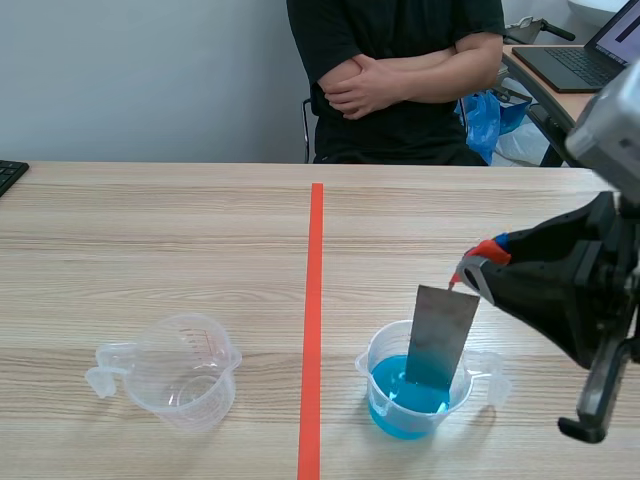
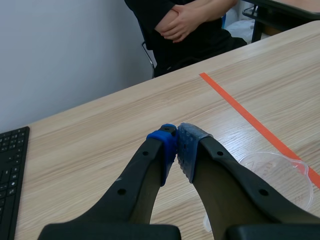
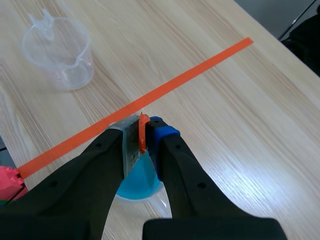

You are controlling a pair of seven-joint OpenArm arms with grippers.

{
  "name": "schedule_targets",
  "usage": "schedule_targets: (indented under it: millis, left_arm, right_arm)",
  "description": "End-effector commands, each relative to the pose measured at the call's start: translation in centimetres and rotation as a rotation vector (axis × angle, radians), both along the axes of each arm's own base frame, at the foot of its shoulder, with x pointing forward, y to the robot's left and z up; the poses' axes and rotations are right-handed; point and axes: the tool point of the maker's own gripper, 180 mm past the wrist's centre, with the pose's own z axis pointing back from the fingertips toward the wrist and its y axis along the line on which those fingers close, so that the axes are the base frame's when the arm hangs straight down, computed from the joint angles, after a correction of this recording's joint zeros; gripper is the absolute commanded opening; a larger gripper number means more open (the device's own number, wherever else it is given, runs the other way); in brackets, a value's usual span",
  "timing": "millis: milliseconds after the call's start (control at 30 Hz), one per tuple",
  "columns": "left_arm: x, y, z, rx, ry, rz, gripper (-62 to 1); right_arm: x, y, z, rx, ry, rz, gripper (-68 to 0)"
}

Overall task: Do the redox reaction experiment.
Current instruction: 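Lower the plate into the blue solution, then hold the plate still in the solution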

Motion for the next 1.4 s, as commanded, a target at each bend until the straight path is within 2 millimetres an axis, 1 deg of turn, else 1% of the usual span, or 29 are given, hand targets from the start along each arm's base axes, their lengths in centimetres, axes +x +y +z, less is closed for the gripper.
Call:
schedule_targets:
  millis: [0,200,367,1367]
  left_arm:
    - [0.1,-0.4,0.8,-0.011,-0.026,-0.016,-56.4]
    - [0.1,-0.4,0.7,-0.011,-0.026,-0.016,-56.4]
    - [0.1,-0.4,0.7,-0.011,-0.026,-0.016,-56.4]
    - [0.1,-0.4,0.7,-0.011,-0.026,-0.016,-56.4]
  right_arm:
    - [-0.1,0.5,0.3,0.016,-0.019,0.022,-66.0]
    - [-0.3,0.5,-1.7,-0.006,0.003,0.035,-66.0]
    - [-0.4,0.4,-2.5,-0.015,0.017,0.034,-66.0]
    - [-0.4,0.4,-2.4,-0.009,0.013,0.035,-66.0]
